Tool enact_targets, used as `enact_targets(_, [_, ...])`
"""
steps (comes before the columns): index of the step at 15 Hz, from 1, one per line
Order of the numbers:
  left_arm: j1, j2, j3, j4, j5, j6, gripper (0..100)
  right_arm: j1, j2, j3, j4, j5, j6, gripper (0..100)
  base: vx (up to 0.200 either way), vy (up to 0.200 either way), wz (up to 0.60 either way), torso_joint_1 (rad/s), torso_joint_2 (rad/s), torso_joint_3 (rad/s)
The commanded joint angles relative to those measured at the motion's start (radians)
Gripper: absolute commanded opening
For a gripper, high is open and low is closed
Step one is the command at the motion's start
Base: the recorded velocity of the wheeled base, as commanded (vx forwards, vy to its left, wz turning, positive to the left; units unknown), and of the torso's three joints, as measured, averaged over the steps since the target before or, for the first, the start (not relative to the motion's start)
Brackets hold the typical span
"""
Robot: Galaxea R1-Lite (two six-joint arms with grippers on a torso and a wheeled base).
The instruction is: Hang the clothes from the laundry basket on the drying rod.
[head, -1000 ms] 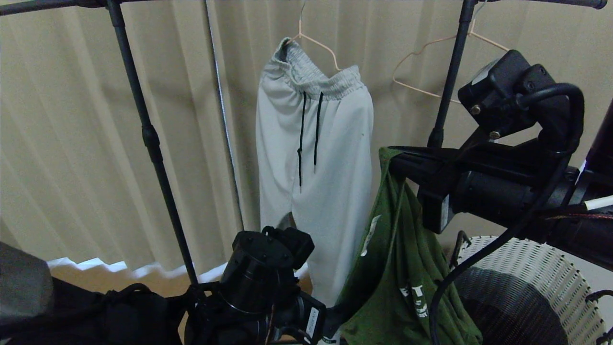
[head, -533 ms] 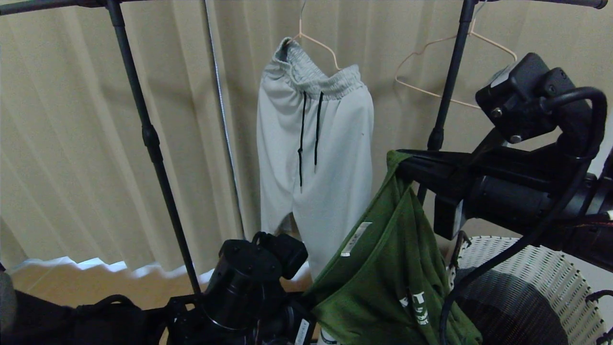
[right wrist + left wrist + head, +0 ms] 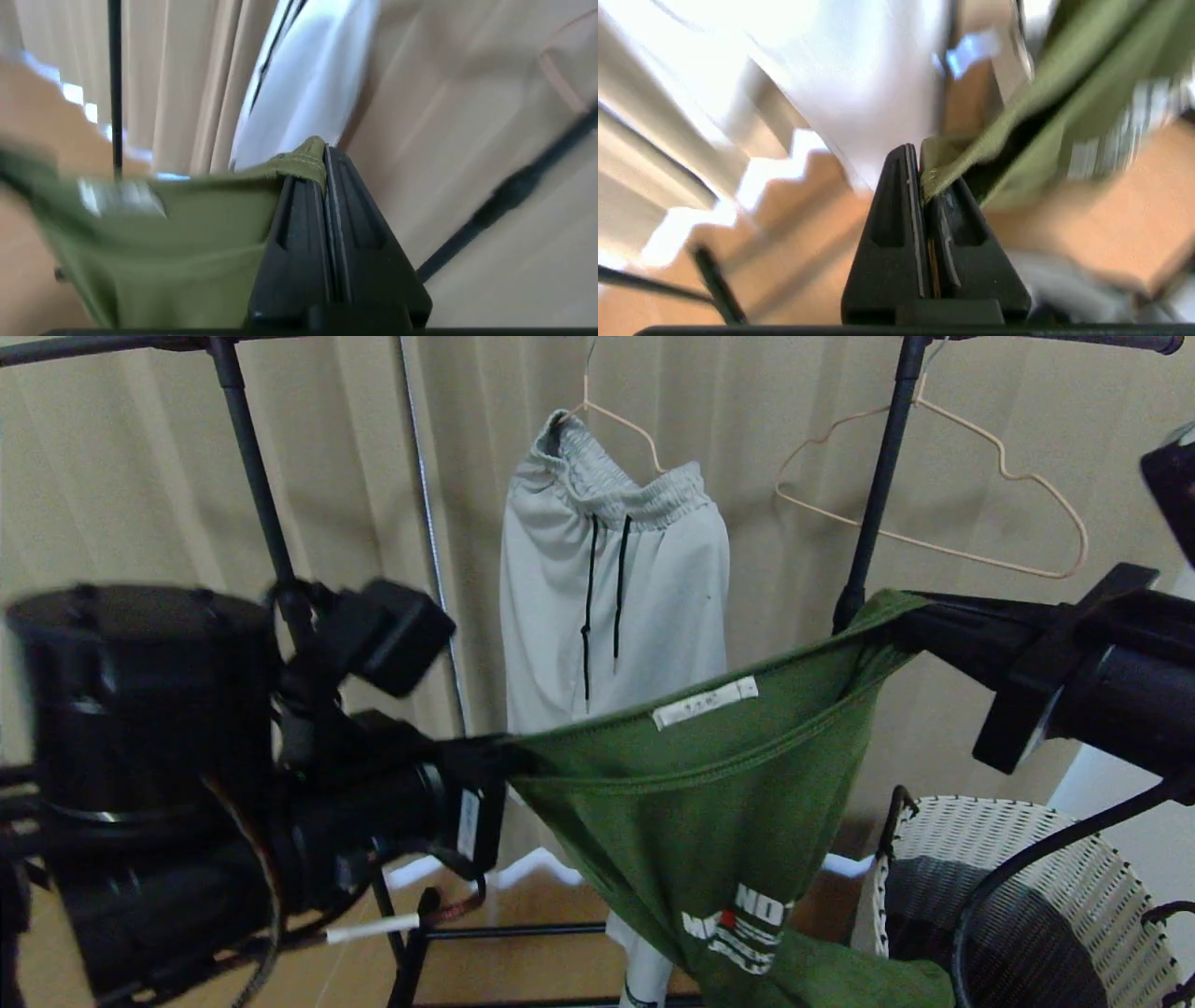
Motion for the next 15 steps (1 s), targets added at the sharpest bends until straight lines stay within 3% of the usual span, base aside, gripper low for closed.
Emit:
enact_targets(1, [0.082, -0.089, -0.304, 0.186, 0.000, 0.032, 0, -0.010, -0.047, -0.026, 0.000, 0.000, 0.001, 0, 0.000, 0.000, 0.00, 0.000, 0.00, 0.000])
enact_targets(4, [0.101, -0.032, -0.569, 0.301, 0.011, 0.073, 0, -0.062, -0.005, -0.103, 0.002, 0.009, 0.001, 0, 0.000, 0.000, 0.00, 0.000, 0.00, 0.000])
enact_targets(5, [0.115, -0.020, -0.588, 0.322, 0.031, 0.101, 0, -0.082, 0.015, -0.120, 0.000, 0.021, 0.001, 0, 0.000, 0.000, 0.00, 0.000, 0.00, 0.000])
enact_targets(6, [0.116, -0.015, -0.586, 0.327, 0.042, 0.105, 0, -0.090, 0.021, -0.123, 0.000, 0.027, 0.002, 0, 0.000, 0.000, 0.00, 0.000, 0.00, 0.000])
enact_targets(9, [0.110, -0.015, -0.433, 0.325, 0.140, 0.098, 0, -0.105, 0.070, -0.128, -0.001, 0.038, 0.054, 0, 0.000, 0.000, 0.00, 0.000, 0.00, 0.000])
enact_targets(15, [0.104, -0.041, -0.402, 0.322, 0.138, 0.068, 0, -0.105, 0.065, -0.134, -0.001, 0.037, 0.054, 0, 0.000, 0.000, 0.00, 0.000, 0.00, 0.000])
